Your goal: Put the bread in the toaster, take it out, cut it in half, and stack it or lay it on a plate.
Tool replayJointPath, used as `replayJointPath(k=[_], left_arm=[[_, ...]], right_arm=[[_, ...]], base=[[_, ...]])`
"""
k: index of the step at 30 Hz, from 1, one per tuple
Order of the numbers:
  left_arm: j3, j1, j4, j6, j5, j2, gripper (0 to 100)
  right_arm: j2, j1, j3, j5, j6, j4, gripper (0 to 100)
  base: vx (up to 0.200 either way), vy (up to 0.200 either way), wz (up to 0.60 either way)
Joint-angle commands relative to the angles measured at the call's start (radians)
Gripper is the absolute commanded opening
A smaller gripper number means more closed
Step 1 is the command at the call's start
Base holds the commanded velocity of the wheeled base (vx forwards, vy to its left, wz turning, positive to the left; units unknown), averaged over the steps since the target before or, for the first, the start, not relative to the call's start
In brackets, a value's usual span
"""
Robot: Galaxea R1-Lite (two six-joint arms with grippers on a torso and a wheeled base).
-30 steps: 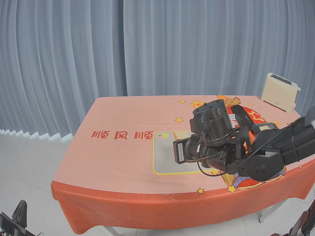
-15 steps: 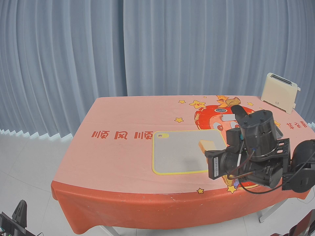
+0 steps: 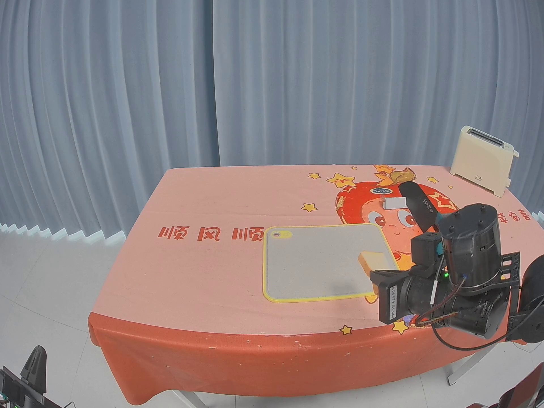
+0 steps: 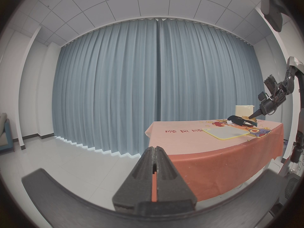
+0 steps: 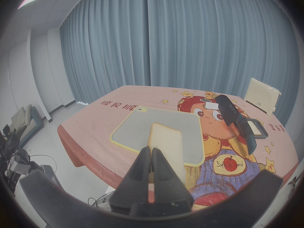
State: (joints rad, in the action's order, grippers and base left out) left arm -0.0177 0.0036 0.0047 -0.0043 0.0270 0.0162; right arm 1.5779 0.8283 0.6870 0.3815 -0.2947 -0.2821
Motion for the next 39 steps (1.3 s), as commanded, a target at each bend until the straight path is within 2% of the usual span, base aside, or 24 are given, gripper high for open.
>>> replayJointPath(k=[1,20,23,37,39], left_arm=[[0.016,0.001,0.0,0.0,0.001,-0.016,0],[0.016,0.001,0.0,-0.002,0.001,-0.016,0],[0.016,0.001,0.0,-0.002,0.001,-0.016,0],[0.016,0.001,0.0,-0.002,0.001,-0.016,0],[0.016,0.001,0.0,-0.002,0.001,-0.016,0]], right_arm=[[0.002,0.0,-0.007,0.007,0.0,0.0,0],[-0.002,0.012,-0.02,0.02,0.002,0.0,0],[0.001,0.012,-0.026,0.04,0.002,0.0,0],[-0.002,0.012,-0.034,0.042,0.002,0.0,0],[-0.004,0.014,-0.034,0.042,0.002,0.0,0]], base=[[0.0,0.0,0.0],[0.0,-0.2,0.0],[0.0,-0.2,0.0],[0.0,-0.2,0.0],[0.0,0.0,0.0]])
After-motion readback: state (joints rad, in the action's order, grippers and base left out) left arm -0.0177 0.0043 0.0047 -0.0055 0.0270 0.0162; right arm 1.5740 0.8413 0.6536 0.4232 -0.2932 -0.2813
